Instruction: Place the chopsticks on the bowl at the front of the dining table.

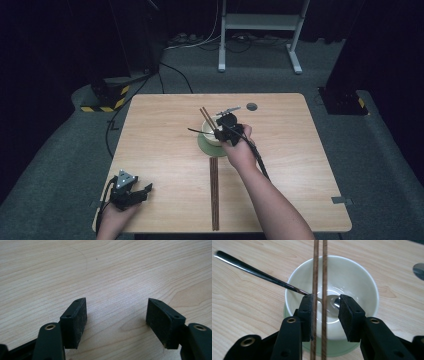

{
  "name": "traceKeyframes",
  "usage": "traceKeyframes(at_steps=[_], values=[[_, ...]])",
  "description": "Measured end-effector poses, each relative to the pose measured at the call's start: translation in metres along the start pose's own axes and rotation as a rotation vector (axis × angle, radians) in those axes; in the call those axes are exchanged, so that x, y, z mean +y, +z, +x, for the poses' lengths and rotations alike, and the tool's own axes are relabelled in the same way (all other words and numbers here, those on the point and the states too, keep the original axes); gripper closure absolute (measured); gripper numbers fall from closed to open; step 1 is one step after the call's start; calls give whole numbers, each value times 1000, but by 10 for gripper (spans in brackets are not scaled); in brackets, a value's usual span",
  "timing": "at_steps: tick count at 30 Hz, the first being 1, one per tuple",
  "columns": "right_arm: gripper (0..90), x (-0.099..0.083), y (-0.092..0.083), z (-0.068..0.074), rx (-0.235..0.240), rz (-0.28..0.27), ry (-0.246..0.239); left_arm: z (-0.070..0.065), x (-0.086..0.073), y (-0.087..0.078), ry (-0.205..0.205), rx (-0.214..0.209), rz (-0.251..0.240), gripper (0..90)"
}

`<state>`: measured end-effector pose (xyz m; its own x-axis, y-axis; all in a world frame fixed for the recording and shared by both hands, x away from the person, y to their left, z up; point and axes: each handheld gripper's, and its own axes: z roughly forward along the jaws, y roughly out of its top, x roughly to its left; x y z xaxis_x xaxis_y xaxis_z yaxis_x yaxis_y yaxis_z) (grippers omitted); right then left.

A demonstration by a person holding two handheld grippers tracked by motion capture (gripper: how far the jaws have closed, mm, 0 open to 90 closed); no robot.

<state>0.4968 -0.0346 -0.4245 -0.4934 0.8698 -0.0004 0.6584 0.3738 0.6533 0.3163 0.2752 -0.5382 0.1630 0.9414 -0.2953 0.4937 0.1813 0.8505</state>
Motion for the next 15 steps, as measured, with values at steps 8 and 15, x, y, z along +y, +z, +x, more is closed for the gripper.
traceKeyframes(at_steps=[8,15], values=[[700,-37,-30,-17,29,-112,-14,-15,8,3,-24,11,-3,488],[720,-71,-35,-30,19,-175,-19,-83,36,32,50,-82,-24,603]])
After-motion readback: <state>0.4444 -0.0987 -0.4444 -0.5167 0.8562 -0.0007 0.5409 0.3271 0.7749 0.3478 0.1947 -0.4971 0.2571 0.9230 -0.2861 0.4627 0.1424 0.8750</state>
